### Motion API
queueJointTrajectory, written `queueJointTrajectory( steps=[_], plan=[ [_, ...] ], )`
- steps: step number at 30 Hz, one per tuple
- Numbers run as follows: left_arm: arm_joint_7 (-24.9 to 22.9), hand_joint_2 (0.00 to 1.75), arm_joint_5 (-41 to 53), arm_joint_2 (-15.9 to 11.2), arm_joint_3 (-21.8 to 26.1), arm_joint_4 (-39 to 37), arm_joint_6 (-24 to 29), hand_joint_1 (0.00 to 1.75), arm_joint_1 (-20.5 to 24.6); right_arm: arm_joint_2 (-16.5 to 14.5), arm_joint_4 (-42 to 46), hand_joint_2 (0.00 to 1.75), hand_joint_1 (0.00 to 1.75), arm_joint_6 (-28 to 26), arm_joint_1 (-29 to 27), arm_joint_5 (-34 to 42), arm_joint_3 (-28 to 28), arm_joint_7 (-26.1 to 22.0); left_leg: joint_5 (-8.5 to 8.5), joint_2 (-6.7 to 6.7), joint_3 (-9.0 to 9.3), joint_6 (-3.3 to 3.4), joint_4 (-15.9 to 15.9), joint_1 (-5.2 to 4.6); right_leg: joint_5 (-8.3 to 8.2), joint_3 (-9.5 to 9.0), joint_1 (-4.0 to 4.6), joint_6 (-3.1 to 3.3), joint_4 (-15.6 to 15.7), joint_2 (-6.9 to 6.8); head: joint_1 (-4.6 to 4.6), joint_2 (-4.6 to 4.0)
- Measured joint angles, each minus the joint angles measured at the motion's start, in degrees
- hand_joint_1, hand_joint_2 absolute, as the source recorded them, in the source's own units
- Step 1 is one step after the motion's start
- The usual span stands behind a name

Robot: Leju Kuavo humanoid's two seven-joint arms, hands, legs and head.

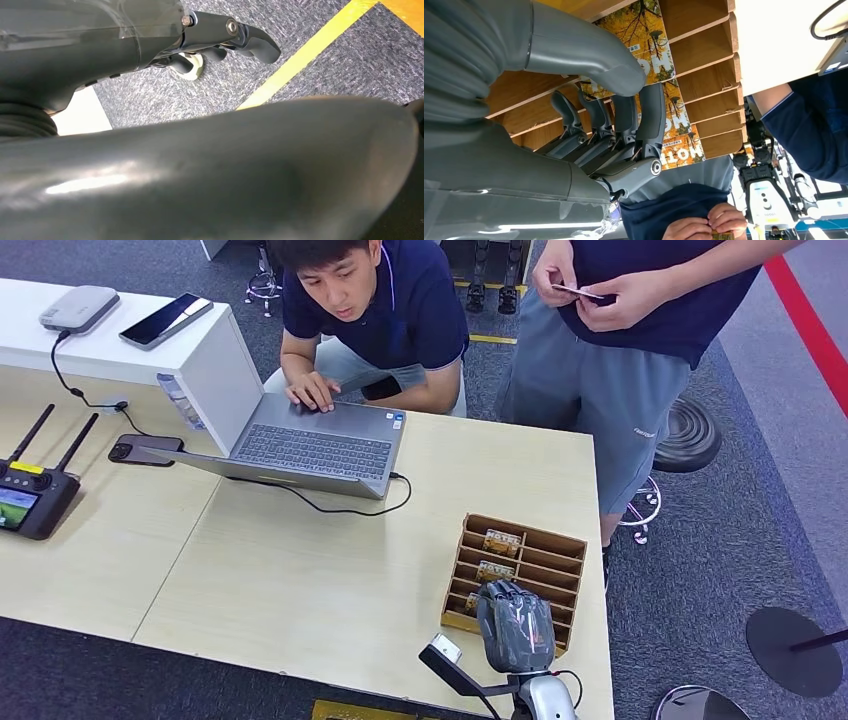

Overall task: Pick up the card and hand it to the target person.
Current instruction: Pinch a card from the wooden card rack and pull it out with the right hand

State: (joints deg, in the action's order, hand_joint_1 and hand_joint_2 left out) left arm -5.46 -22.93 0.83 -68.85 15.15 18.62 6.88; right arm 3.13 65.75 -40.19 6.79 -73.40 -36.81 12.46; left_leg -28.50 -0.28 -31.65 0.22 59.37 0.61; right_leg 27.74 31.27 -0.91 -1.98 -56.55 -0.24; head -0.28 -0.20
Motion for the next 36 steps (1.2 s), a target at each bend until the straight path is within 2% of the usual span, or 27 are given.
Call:
queueJointTrajectory(
  steps=[9,13,36],
  plan=[
    [-0.19,0.0,0.0,-0.01,0.0,0.0,-0.07,0.0,0.0,-0.01,-0.16,1.75,1.4,0.01,0.04,0.01,0.0,0.12,0.0,0.0,0.01,0.0,0.0,0.0,0.0,-0.01,0.0,0.0,0.0,0.0,0.0,0.0],
    [-0.09,1.75,0.1,-0.01,-0.01,0.0,-0.03,0.0,0.0,-0.01,-0.2,1.75,1.39,0.01,0.04,0.02,0.0,0.2,0.0,0.0,0.02,0.0,0.0,0.0,0.0,-0.02,0.0,0.0,0.0,0.0,0.0,0.0],
    [-0.22,1.75,0.07,0.04,-0.94,0.03,1.09,0.0,1.74,-0.26,-0.31,1.75,1.38,-0.13,-0.16,0.02,0.75,-1.16,0.0,0.0,0.09,0.0,0.0,0.0,0.0,-0.12,0.0,0.0,0.0,0.0,0.0,0.0]
  ],
)
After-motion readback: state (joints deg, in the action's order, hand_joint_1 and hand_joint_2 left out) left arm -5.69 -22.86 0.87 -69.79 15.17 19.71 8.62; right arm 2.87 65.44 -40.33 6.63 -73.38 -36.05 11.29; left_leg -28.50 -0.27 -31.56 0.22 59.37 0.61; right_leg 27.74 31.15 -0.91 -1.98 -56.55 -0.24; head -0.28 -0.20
